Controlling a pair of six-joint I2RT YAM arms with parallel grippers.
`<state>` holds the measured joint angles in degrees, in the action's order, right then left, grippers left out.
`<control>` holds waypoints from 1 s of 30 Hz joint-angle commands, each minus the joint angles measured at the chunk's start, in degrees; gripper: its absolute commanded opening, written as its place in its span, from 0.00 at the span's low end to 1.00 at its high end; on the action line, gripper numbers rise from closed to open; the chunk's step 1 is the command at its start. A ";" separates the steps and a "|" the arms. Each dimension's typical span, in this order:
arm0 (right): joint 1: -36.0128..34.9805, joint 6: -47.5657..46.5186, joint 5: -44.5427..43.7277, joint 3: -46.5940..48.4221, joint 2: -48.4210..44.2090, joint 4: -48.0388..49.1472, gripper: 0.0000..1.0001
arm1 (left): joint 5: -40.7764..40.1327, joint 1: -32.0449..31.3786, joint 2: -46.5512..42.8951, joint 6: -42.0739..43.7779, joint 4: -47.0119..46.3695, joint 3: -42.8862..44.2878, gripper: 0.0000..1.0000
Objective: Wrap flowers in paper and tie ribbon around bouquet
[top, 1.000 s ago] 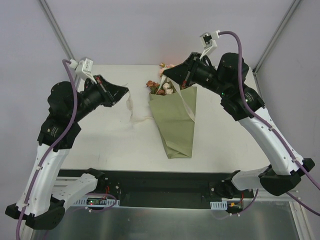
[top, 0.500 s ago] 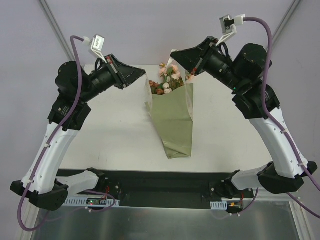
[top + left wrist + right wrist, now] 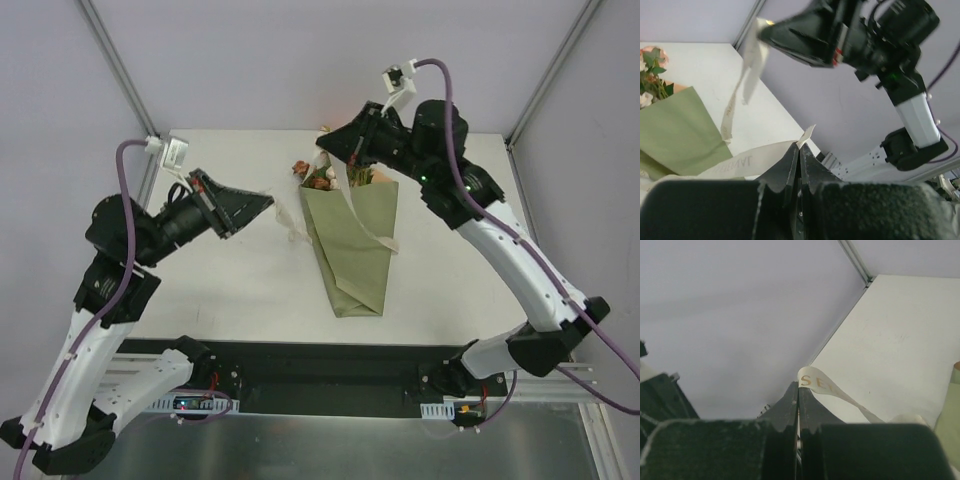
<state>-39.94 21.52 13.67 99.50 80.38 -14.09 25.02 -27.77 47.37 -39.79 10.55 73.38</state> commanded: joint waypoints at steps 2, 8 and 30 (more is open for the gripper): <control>-1.27 4.85 8.03 -0.54 9.87 10.38 0.01 | -2.07 -0.27 -9.91 1.47 5.18 -9.39 0.00; -8.56 1.70 8.84 7.18 28.40 12.77 0.01 | 4.94 -0.18 -13.19 1.91 12.12 -6.51 0.00; 16.65 -37.58 3.92 -42.95 -3.28 5.13 0.67 | 14.27 -5.10 33.81 -0.28 -1.23 16.32 0.00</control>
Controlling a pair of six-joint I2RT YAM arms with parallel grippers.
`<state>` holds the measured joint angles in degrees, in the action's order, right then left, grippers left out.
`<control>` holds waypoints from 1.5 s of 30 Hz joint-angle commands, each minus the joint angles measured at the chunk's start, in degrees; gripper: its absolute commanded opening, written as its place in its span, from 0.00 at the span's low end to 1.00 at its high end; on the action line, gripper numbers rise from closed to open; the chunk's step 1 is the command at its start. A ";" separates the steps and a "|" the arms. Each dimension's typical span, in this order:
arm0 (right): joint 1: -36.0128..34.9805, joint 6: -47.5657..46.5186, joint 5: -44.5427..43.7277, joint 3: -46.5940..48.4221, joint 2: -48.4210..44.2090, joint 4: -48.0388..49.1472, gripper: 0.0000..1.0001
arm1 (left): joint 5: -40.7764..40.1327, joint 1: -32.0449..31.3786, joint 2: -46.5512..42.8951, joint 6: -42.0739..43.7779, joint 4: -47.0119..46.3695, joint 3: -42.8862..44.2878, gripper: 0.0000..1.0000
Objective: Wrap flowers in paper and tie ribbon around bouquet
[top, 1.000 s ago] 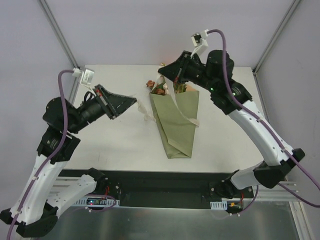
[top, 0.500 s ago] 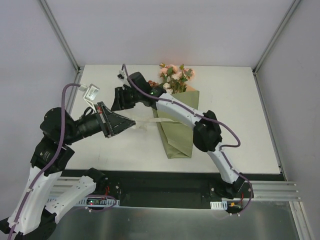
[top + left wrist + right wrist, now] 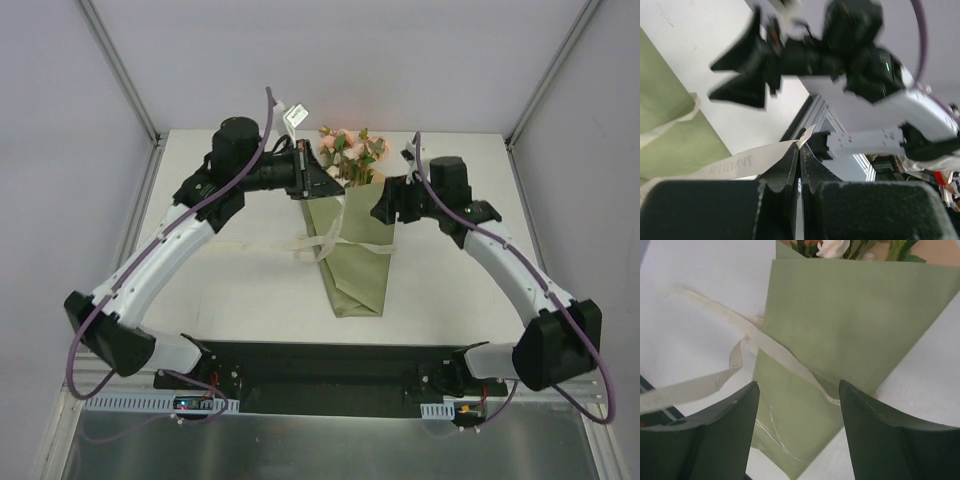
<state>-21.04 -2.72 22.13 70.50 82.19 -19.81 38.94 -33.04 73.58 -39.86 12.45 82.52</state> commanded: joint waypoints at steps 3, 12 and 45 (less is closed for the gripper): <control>-1.20 -15.73 -4.21 -21.98 -5.82 21.20 0.64 | 1.58 0.60 17.27 -0.84 -2.96 13.43 0.00; 1.71 -15.04 7.91 -22.76 -2.29 25.25 0.59 | 2.10 2.28 32.85 -1.54 -2.34 26.80 0.00; -4.63 -21.27 -7.64 -20.93 1.38 18.05 0.66 | 8.43 4.30 43.56 -5.94 -2.34 35.78 0.00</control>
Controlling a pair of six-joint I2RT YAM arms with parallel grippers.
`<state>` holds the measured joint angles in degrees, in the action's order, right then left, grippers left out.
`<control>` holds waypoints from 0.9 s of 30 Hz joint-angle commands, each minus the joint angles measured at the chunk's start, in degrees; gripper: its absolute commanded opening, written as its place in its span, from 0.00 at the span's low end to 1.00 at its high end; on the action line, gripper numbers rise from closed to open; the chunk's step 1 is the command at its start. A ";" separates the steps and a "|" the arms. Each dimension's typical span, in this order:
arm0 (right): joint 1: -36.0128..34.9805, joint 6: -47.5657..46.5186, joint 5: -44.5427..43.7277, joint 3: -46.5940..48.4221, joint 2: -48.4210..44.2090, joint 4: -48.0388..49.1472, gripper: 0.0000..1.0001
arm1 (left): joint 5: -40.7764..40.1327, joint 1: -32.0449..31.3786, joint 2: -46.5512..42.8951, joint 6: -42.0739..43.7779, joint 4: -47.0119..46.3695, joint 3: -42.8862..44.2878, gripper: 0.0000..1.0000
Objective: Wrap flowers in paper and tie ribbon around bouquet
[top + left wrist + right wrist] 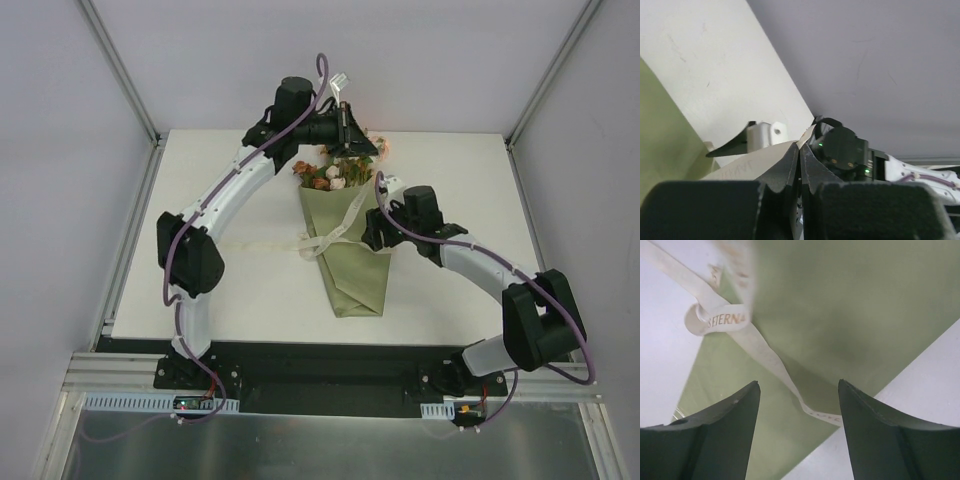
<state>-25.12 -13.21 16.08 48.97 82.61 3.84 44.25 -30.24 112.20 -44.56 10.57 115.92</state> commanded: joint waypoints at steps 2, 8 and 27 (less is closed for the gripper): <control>-0.45 -11.40 -0.52 1.13 1.41 -6.03 0.66 | 3.56 1.59 6.09 -1.32 -0.29 2.47 0.00; -0.80 -12.01 2.29 3.14 2.99 -11.21 0.63 | 3.48 1.76 8.03 -0.62 0.07 0.80 0.00; -6.60 -14.12 -10.61 2.99 1.44 -8.34 0.06 | 2.95 2.55 11.80 6.13 6.28 -1.48 0.00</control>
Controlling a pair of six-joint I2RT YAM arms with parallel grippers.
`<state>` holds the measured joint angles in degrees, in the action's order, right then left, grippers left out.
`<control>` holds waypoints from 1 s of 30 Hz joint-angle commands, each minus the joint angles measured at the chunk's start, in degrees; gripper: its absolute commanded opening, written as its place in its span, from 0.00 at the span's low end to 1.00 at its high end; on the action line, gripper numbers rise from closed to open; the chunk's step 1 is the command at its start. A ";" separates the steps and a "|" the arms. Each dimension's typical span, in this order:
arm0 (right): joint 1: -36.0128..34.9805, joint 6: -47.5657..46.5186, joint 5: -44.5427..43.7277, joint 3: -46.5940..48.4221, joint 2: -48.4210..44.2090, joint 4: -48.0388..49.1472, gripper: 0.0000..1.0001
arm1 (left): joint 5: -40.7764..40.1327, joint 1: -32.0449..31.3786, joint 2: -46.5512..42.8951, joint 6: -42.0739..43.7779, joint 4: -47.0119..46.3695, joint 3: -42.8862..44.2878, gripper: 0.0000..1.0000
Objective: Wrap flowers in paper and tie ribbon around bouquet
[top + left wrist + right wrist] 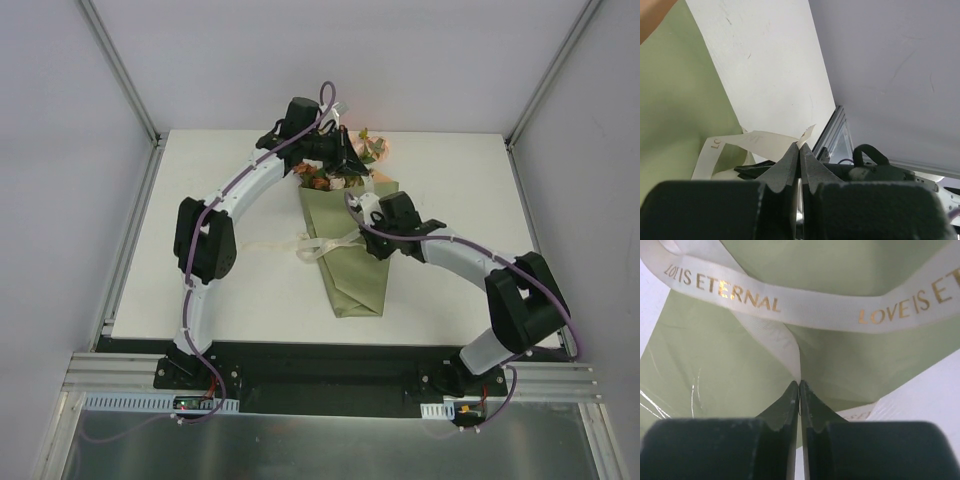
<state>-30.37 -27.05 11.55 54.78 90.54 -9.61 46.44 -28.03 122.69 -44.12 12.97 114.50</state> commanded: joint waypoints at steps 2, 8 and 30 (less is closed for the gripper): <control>-1.53 0.50 -6.63 -6.08 -9.58 6.79 0.04 | -2.22 -0.44 2.54 9.20 6.35 -0.41 0.00; -1.80 0.94 -9.35 -10.75 -19.08 9.17 0.01 | -5.83 -3.86 5.36 15.63 13.13 -0.33 0.00; 0.13 4.72 -13.31 -5.66 -13.64 16.28 0.03 | 2.77 -7.12 6.06 30.06 28.95 -0.77 0.13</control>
<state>-30.92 -23.92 -3.05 46.30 76.60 2.96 43.79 -35.48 129.23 -17.12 38.52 111.61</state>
